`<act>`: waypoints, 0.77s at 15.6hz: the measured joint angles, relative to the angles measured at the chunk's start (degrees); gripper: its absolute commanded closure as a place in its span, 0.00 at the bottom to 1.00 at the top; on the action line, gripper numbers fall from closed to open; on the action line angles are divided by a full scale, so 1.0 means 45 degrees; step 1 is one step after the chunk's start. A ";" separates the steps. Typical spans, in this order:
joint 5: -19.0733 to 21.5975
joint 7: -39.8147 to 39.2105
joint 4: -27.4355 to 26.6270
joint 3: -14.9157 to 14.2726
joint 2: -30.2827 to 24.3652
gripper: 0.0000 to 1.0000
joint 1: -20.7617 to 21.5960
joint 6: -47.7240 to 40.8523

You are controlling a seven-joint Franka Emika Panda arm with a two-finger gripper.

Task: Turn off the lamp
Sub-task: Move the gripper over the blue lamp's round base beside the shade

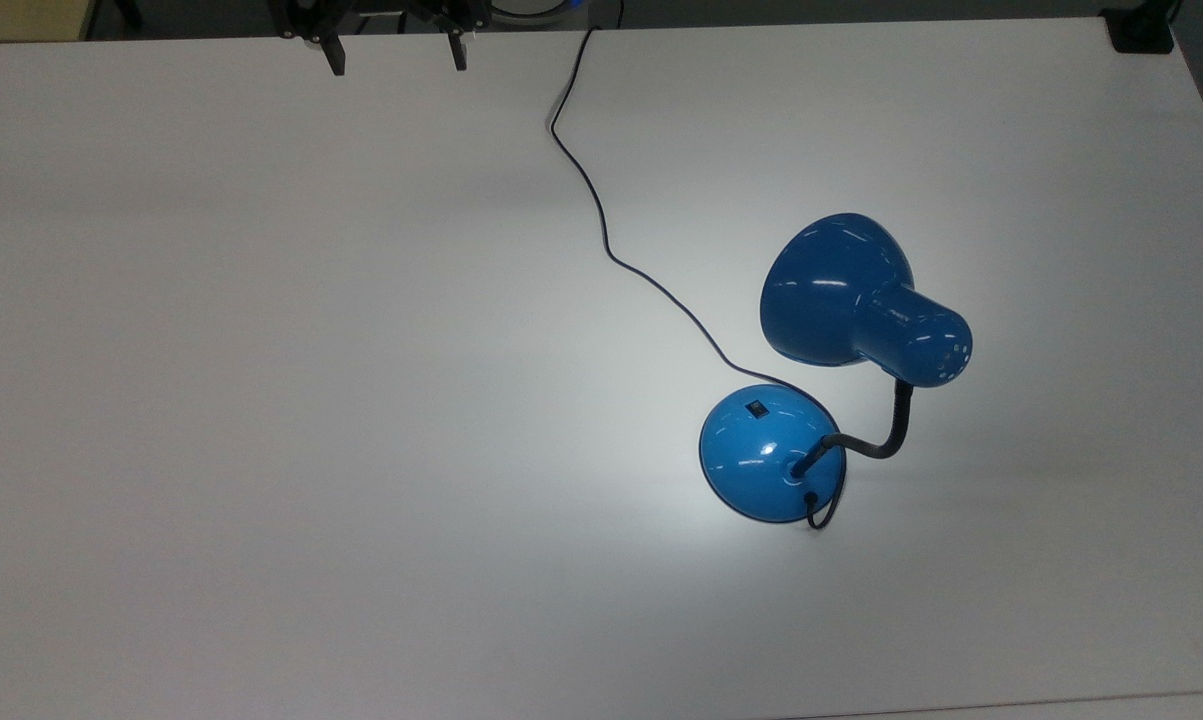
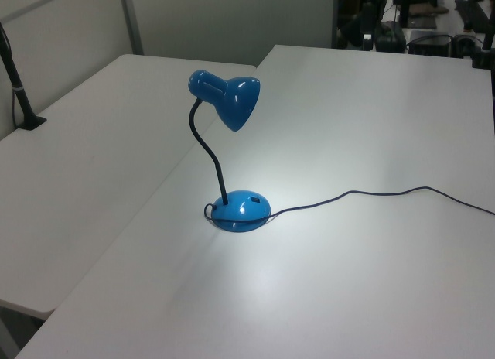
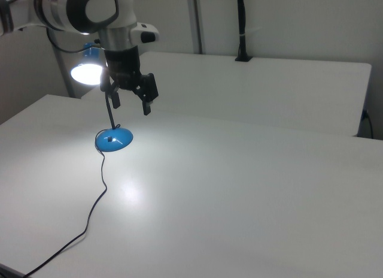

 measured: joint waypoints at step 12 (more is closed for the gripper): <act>0.1162 -0.0730 -0.0029 0.0136 0.2489 1.00 0.2310 0.3933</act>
